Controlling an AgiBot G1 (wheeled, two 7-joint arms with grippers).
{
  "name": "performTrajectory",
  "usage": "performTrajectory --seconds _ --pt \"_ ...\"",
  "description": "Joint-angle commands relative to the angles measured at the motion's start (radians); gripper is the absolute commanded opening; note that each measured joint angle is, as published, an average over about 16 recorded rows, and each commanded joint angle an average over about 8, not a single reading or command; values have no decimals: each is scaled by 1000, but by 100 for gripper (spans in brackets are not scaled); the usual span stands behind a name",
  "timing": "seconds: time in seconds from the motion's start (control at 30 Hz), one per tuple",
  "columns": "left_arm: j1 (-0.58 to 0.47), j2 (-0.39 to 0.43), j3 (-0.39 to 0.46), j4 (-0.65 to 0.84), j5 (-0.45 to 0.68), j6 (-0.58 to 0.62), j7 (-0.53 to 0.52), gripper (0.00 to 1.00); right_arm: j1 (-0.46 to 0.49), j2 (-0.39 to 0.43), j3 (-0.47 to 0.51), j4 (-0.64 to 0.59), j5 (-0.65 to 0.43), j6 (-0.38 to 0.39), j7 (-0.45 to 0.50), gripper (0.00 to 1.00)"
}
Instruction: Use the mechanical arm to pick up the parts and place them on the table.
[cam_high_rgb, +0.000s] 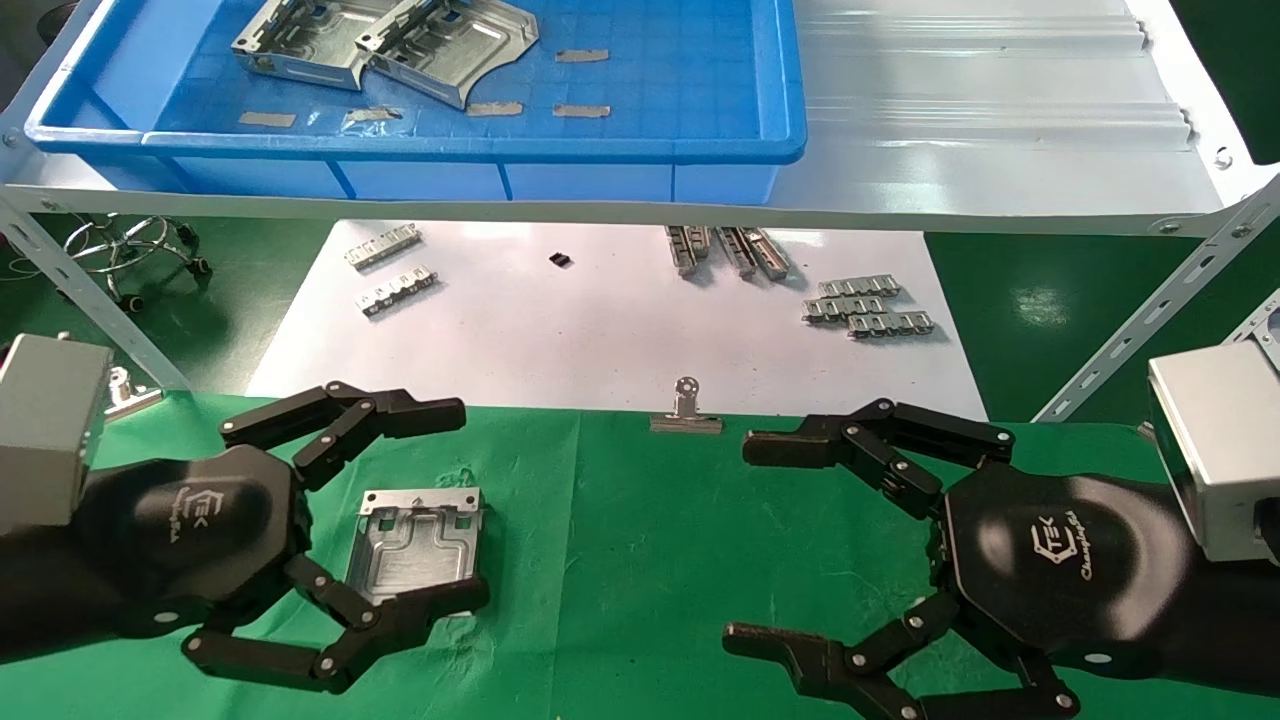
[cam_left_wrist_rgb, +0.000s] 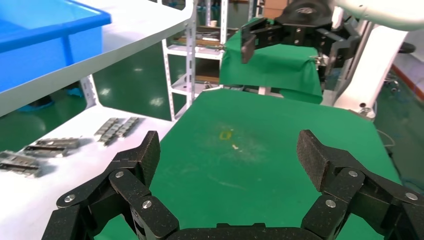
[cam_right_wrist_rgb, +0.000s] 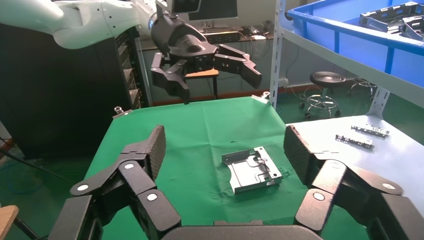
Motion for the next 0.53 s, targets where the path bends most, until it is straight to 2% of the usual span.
performTrajectory --seconds 0.03,0.53 --pt "-3 3 -6 2 -1 16 -5 100 0 0 0 0 0 0 0 100" --pt "-21 20 -44 11 -4 119 -36 100 0 0 0 0 0 0 0 100"
